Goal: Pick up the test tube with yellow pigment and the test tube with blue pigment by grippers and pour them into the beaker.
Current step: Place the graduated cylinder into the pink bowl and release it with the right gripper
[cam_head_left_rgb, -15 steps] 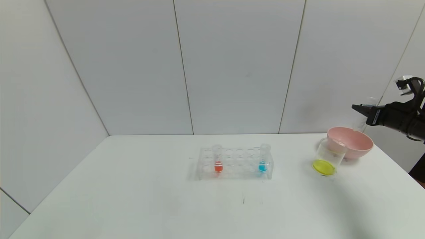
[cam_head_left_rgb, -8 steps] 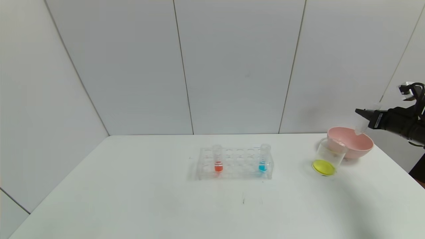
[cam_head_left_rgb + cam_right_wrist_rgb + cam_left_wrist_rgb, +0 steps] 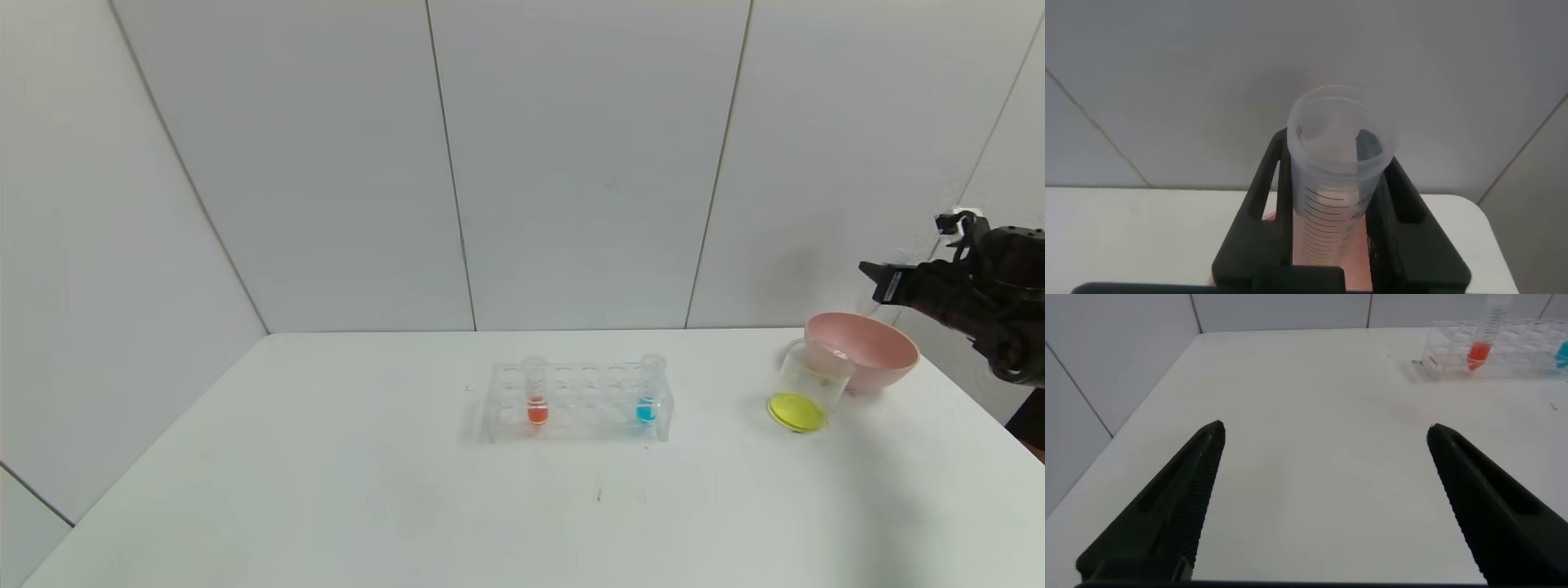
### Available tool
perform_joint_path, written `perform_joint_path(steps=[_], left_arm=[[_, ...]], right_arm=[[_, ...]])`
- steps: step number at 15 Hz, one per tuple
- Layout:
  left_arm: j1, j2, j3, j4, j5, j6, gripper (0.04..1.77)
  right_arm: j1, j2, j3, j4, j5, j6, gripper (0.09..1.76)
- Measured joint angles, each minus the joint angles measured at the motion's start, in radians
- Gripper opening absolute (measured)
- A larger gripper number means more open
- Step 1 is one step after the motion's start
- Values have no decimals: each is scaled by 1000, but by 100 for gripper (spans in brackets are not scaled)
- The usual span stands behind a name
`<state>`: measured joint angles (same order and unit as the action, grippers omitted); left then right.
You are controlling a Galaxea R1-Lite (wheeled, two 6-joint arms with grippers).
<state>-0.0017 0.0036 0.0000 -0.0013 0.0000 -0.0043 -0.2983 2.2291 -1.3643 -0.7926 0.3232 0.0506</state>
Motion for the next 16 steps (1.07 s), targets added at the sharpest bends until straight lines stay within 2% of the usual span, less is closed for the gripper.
perform_joint_path(steps=[3,7,10,13,16], left_arm=[[0,0,0,0,0,0,176],[0,0,0,0,0,0,176],[0,0,0,0,0,0,176],[0,0,0,0,0,0,176],[0,0,0,0,0,0,176]], right_arm=[[2,82,-71,-6,-14,0,56],[1,129,-97,-13,-19,0,57],[2,136,-99,-29,-21,-1,94],[7,146,-100,-109,-57,-8,118],[43,147,-100,-102,-98,-12,135]])
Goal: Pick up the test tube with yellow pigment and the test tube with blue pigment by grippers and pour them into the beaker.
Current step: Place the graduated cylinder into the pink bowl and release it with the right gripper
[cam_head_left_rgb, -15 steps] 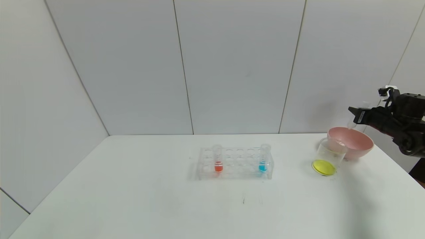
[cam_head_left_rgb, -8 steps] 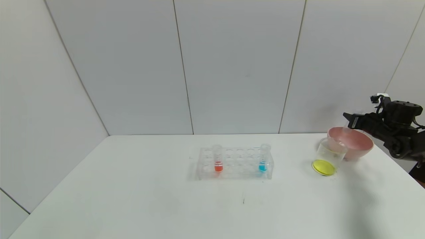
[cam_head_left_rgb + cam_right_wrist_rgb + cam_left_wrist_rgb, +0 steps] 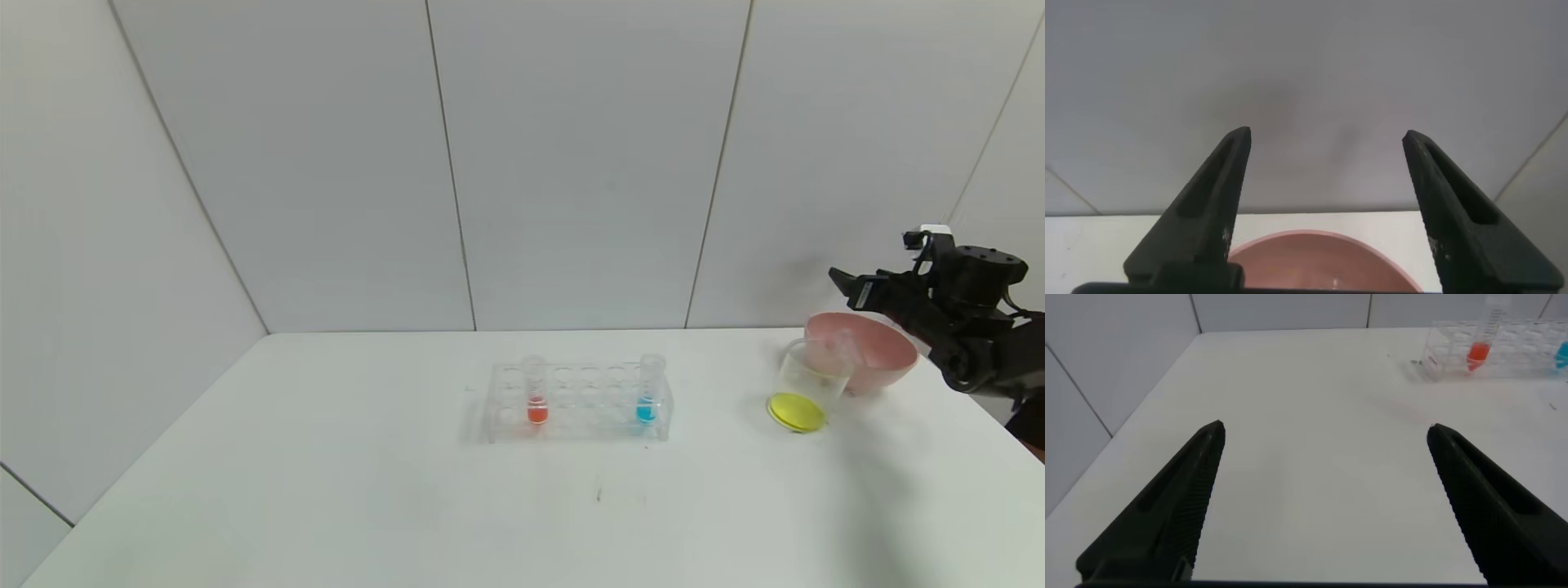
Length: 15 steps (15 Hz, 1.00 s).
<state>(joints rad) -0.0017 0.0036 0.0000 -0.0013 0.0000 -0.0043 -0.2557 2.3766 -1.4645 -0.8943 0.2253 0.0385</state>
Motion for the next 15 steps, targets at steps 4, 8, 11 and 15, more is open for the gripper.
perform_joint_path(steps=[4,8,11,15], left_arm=[[0,0,0,0,0,0,176],[0,0,0,0,0,0,176],[0,0,0,0,0,0,176],[0,0,0,0,0,0,176]], right_arm=[[84,-2,-25,34,-131,3,149],[216,-46,-17,47,-237,10,158],[313,-131,93,42,-278,39,162],[474,-309,344,32,-312,59,166]])
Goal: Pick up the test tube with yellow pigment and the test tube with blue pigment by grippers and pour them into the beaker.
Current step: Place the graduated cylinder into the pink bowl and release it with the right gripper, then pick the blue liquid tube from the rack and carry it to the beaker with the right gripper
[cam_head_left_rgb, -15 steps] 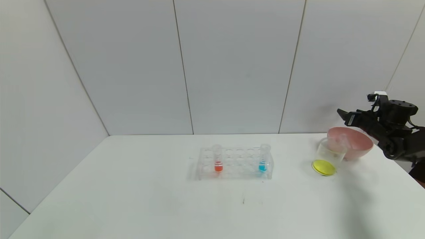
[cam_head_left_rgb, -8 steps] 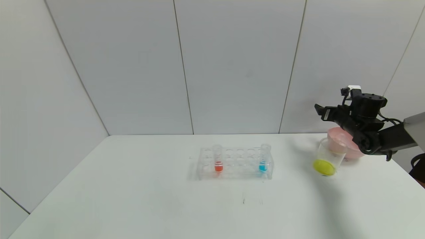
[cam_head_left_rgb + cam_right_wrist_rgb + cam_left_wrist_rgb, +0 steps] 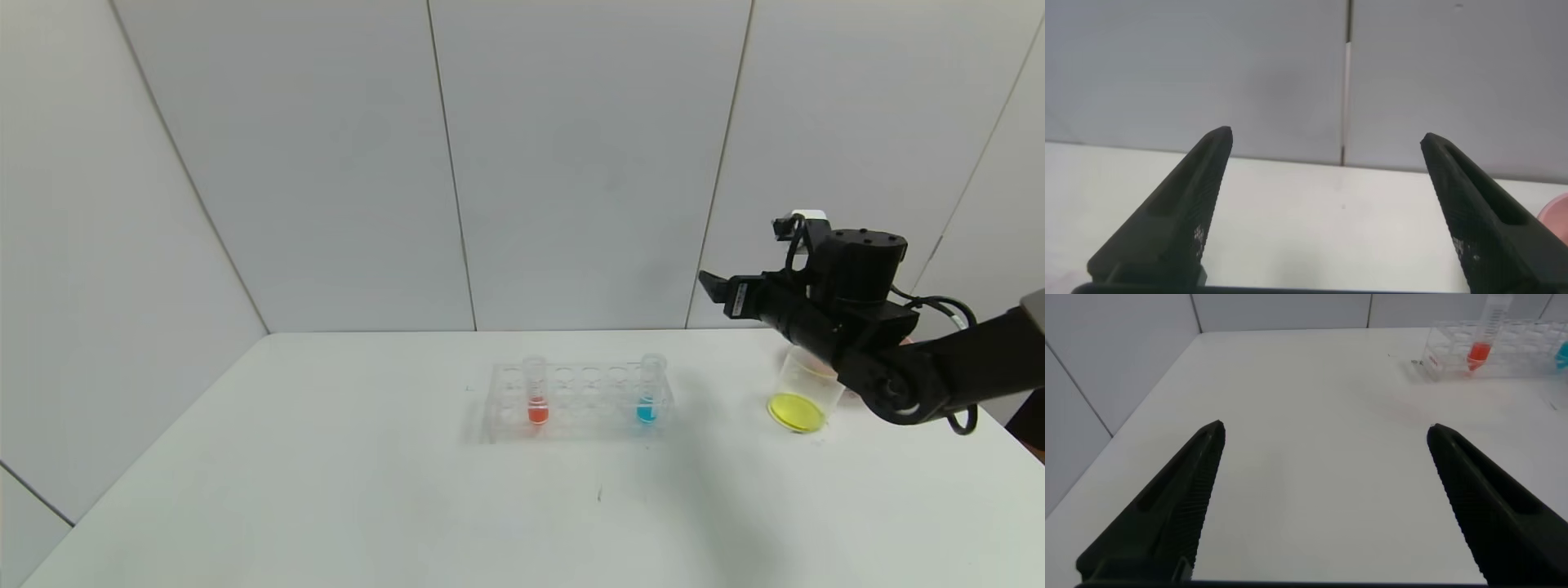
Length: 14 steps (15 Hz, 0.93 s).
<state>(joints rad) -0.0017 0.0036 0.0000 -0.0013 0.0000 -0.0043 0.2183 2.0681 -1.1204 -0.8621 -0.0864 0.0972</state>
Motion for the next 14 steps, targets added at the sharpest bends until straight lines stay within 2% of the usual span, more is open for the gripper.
perform_joint_path(steps=[1,3,7,9,14], left_arm=[[0,0,0,0,0,0,176],[0,0,0,0,0,0,176],[0,0,0,0,0,0,176],[0,0,0,0,0,0,176],[0,0,0,0,0,0,176]], right_arm=[[49,-48,66,-2,-34,3,166],[146,-128,179,-5,-159,8,167],[323,-252,347,-7,-340,71,169],[403,-291,407,-10,-467,109,169],[569,-316,542,-127,-610,157,170]])
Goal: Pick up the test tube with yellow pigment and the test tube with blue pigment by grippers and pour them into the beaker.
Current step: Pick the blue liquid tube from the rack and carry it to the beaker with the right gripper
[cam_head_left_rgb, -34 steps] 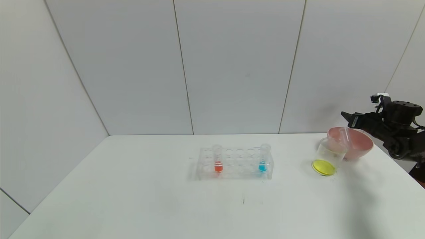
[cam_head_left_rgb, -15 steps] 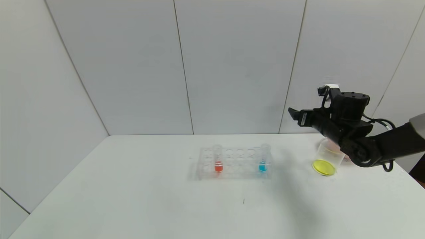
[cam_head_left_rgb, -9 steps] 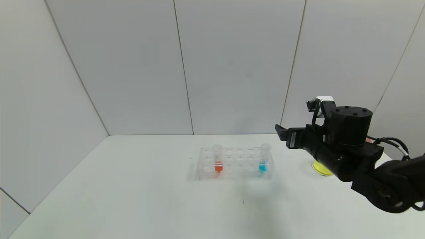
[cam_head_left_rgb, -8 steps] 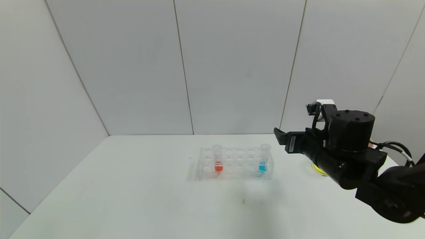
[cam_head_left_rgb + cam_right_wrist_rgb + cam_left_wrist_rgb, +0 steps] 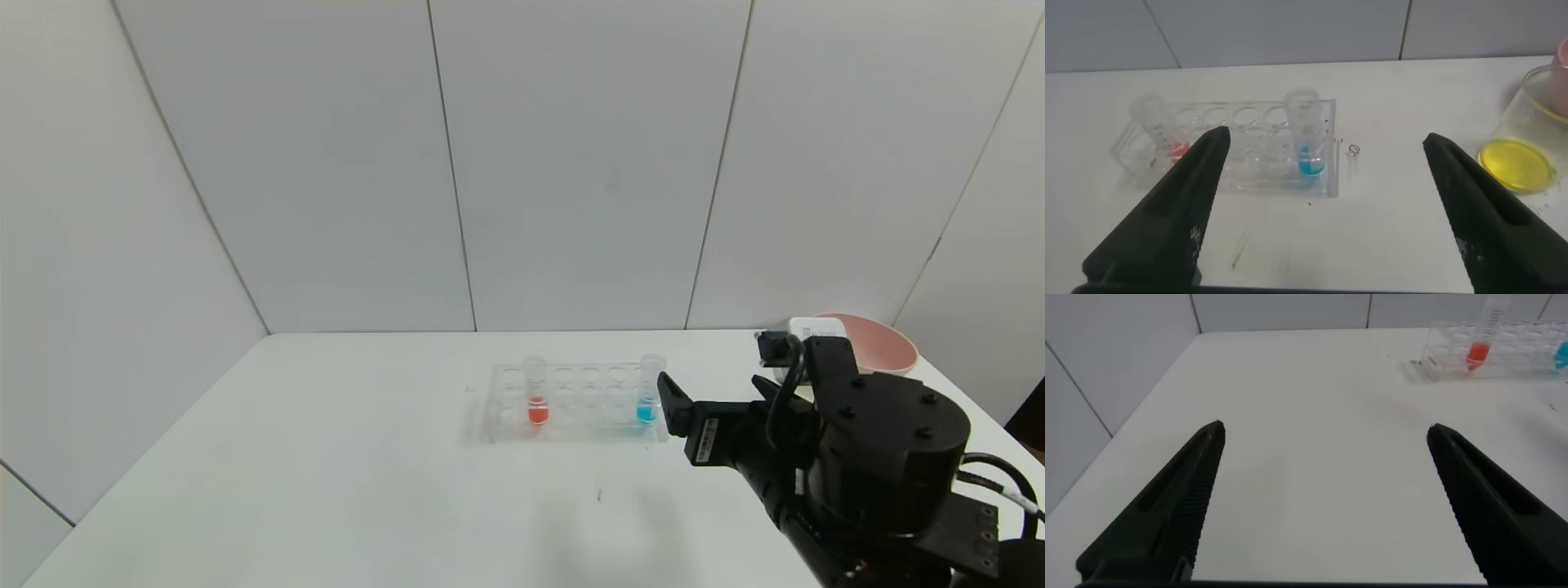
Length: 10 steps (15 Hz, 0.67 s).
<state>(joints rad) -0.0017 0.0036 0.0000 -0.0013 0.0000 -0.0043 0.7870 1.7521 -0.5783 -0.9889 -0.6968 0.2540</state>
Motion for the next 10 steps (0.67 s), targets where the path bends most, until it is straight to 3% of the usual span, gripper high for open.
perform_joint_path(steps=[4,10], left_arm=[[0,0,0,0,0,0,176],[0,0,0,0,0,0,176]], right_arm=[[60,29,73,-71,-16,-4,170],[79,85,81,-106,-16,-5,170]])
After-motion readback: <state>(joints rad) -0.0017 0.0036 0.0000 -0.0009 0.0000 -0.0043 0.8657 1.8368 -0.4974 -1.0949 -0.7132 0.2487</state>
